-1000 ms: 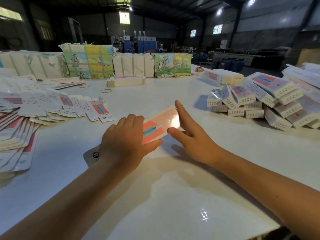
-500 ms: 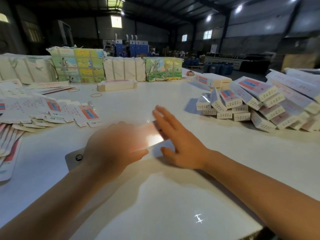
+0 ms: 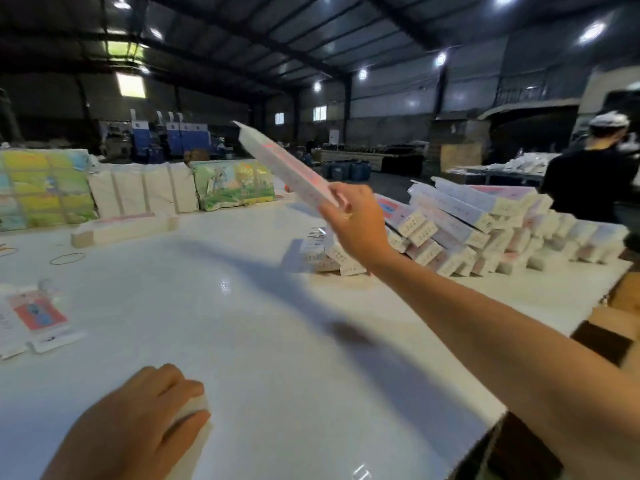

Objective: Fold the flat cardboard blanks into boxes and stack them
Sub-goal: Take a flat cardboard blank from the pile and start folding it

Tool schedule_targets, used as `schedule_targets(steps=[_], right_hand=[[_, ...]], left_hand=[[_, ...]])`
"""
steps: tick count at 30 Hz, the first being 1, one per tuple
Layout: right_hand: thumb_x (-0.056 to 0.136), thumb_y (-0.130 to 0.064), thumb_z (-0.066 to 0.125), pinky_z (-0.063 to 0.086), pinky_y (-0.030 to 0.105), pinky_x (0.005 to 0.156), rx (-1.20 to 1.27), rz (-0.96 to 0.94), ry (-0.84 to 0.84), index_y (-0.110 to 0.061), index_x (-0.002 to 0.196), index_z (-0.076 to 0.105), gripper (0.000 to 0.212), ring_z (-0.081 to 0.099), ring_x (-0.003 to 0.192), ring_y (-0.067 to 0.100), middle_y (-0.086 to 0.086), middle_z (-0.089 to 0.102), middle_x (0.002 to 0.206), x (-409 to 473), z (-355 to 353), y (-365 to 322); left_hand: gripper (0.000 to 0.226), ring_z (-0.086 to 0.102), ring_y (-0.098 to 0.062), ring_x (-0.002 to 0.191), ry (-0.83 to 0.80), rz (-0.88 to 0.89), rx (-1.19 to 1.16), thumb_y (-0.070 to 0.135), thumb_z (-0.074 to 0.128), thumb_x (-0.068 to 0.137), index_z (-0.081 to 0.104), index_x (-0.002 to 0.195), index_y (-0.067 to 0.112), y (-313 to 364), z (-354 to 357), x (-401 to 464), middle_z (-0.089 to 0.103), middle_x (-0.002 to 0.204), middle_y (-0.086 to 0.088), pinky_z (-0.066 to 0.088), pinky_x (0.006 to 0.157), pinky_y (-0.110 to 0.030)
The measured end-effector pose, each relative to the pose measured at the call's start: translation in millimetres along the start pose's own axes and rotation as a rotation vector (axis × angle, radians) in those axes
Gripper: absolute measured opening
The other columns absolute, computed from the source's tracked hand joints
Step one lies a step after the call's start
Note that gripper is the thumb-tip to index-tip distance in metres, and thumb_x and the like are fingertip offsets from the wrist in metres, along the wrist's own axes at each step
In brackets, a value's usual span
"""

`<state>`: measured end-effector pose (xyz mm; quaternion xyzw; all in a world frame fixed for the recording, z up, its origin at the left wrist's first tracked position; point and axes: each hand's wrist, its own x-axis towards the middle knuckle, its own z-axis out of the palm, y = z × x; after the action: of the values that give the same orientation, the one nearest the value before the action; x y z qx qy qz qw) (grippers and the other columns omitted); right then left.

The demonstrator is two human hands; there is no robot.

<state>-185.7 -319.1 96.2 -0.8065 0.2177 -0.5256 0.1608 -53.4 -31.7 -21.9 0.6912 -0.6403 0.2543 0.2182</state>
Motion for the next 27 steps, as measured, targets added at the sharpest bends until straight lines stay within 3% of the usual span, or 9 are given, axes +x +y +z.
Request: schedule_targets(steps=[5,9,11,14,18,21,24,25,27], right_hand=[[0.093,-0.036,0.042,0.039,0.032,0.076,-0.278,0.456,0.196,-0.013,0.112,0.059,0.035,0.051,0.09,0.024,0.011,0.048,0.116,55.8,-59.7,84.7],[0.097,-0.035,0.039,0.045,0.035,0.071,-0.621,0.662,0.049,-0.006,0.099,0.062,0.037,0.057,0.085,0.029,0.012,0.062,0.095,49.8,-80.0,120.7],[0.097,-0.035,0.039,0.049,0.037,0.073,-0.694,0.718,0.01,-0.006,0.098,0.06,0.036,0.059,0.086,0.029,0.013,0.063,0.098,46.5,-80.7,120.4],[0.098,-0.03,0.035,0.046,0.041,0.082,-0.742,0.557,0.081,-0.006,0.103,0.059,0.034,0.05,0.103,0.032,0.017,0.054,0.113,47.6,-74.7,97.0],[0.089,-0.01,0.04,0.038,0.036,0.059,-0.374,0.191,0.018,-0.004,0.066,0.057,0.029,0.047,0.066,0.025,0.016,0.056,0.072,38.6,-30.0,22.0],[0.09,-0.015,0.05,0.046,0.032,0.065,-0.097,-0.072,-0.243,-0.007,0.088,0.07,0.022,0.057,0.069,0.018,0.001,0.069,0.086,-18.5,21.9,-34.9],[0.092,-0.024,0.05,0.047,0.032,0.074,-0.218,-0.259,-0.685,-0.017,0.094,0.069,0.021,0.059,0.089,0.022,0.0,0.066,0.098,-96.5,60.9,-56.7],[0.093,-0.026,0.049,0.046,0.033,0.076,-0.28,-0.289,-0.766,-0.018,0.096,0.069,0.022,0.056,0.095,0.024,0.003,0.064,0.101,-113.0,68.2,-54.9],[0.093,-0.025,0.05,0.043,0.032,0.073,-0.287,-0.336,-0.74,-0.018,0.095,0.07,0.022,0.054,0.097,0.027,0.004,0.061,0.102,-124.3,74.3,-49.5]], left_hand=[[0.041,0.038,-0.009,0.069,-0.003,0.038,0.034,0.059,0.017,0.093,0.048,0.089,0.033,-2.0,-2.2,1.7,0.038,0.083,0.011,0.048,0.039,-0.031],[0.039,0.04,-0.011,0.07,-0.033,0.018,0.04,0.058,0.017,0.093,0.047,0.089,0.034,-0.6,-3.1,-0.9,0.039,0.081,0.013,0.047,0.038,-0.028],[0.027,0.044,-0.012,0.068,-0.04,0.013,0.029,0.055,0.03,0.09,0.047,0.09,0.034,3.2,-6.4,-0.2,0.045,0.079,0.014,0.047,0.037,-0.027],[0.019,0.055,-0.009,0.056,-0.126,-0.03,0.012,0.046,0.043,0.074,0.055,0.084,0.036,11.5,-13.8,1.1,0.053,0.072,0.012,0.046,0.036,-0.022],[0.028,0.058,-0.008,0.059,-0.205,-0.13,0.056,0.044,0.041,0.074,0.066,0.074,0.031,20.1,-21.6,0.6,0.055,0.071,0.013,0.043,0.042,-0.018],[0.033,0.059,-0.01,0.072,-0.231,-0.193,0.042,0.045,0.038,0.079,0.068,0.083,0.03,23.7,-23.1,-1.5,0.056,0.079,0.013,0.045,0.055,-0.021],[0.047,0.049,-0.01,0.097,-0.268,-0.265,0.045,0.051,0.026,0.085,0.062,0.105,0.029,23.3,-21.1,-3.4,0.054,0.099,0.012,0.04,0.077,-0.022],[0.051,0.047,-0.011,0.1,-0.268,-0.267,0.054,0.051,0.023,0.086,0.061,0.109,0.028,21.6,-19.8,-4.1,0.053,0.103,0.01,0.039,0.079,-0.023],[0.046,0.046,-0.015,0.102,-0.251,-0.259,0.062,0.048,0.028,0.09,0.061,0.113,0.026,20.0,-19.0,-3.4,0.054,0.107,0.005,0.036,0.081,-0.025]])
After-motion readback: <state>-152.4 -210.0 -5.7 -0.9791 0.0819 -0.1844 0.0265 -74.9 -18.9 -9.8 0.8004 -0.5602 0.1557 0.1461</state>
